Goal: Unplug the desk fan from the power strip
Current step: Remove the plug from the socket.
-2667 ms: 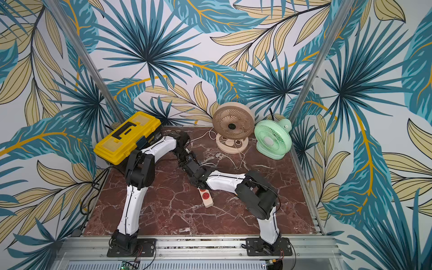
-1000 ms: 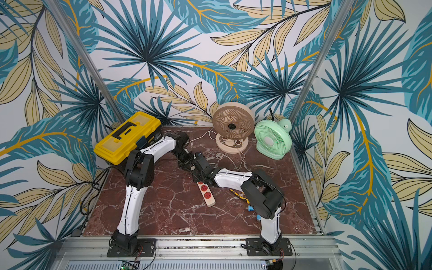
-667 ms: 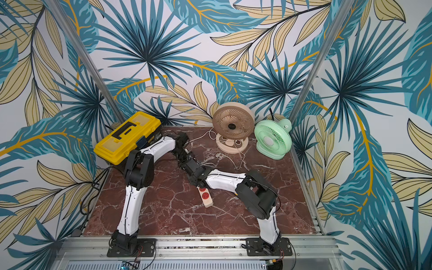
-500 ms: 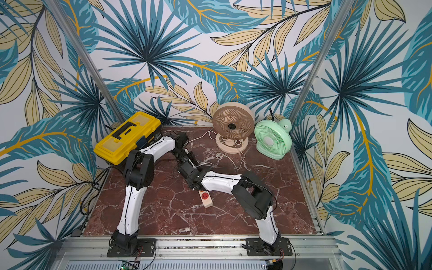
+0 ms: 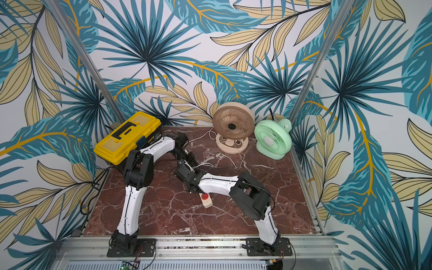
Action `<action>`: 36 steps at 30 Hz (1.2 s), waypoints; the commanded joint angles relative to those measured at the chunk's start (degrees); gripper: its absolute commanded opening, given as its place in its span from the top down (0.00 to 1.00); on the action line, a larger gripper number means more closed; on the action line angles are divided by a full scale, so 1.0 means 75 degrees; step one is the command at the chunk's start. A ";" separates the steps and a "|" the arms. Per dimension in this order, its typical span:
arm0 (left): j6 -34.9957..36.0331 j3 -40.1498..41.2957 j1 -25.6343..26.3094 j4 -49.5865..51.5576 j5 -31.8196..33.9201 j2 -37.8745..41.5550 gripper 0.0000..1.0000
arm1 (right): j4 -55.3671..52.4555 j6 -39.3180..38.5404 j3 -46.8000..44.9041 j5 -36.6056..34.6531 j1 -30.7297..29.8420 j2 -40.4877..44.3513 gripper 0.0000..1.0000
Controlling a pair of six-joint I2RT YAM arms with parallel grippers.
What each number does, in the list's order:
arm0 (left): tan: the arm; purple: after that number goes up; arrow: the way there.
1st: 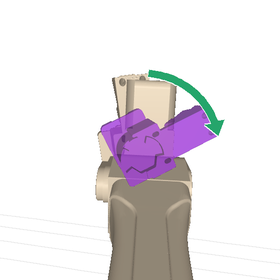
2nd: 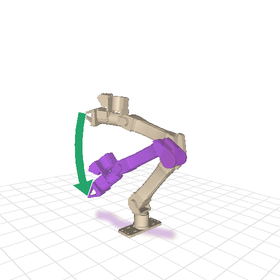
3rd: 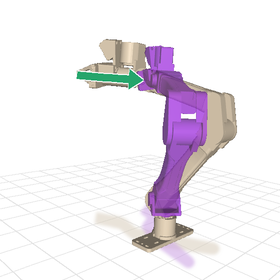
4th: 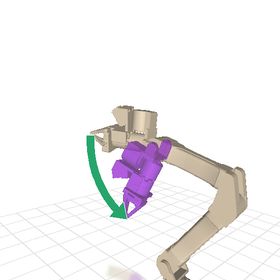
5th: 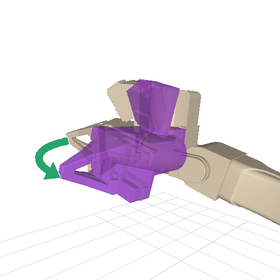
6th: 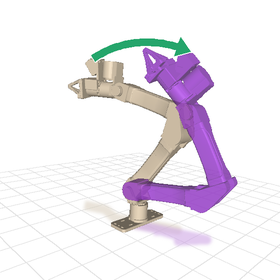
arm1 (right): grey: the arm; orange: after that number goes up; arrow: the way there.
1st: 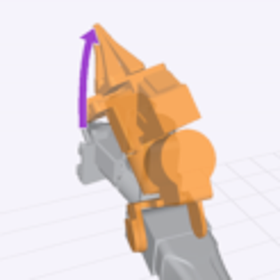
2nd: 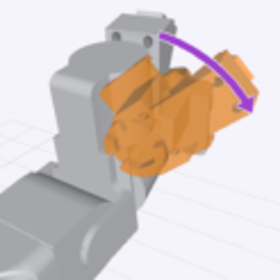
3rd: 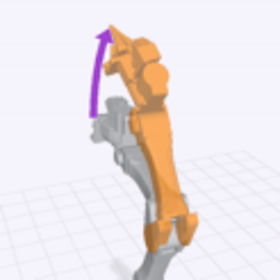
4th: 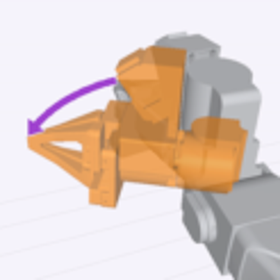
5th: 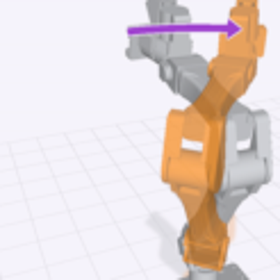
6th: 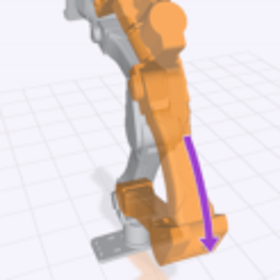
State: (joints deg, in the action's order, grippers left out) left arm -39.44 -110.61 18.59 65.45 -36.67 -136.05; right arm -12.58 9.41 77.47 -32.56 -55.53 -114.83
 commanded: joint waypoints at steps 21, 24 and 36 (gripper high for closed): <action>0.0091 0.0502 -0.0110 -0.0811 0.1813 -0.0821 1.00 | 0.1232 0.3360 -0.0895 0.3427 0.1934 0.1302 1.00; 0.0102 0.0526 -0.0111 -0.0818 0.1815 -0.0812 1.00 | 0.1448 0.3719 -0.0953 0.3791 0.2047 0.1283 1.00; 0.0056 0.0638 -0.0123 -0.0954 0.1784 -0.0812 1.00 | 0.0809 0.2696 -0.0427 0.2810 0.1470 0.1134 1.00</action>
State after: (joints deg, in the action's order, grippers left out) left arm -41.78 -110.13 18.90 62.11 -36.82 -135.90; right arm -7.66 30.59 71.18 -5.48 -43.51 -108.86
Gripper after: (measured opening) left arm 0.534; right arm 0.180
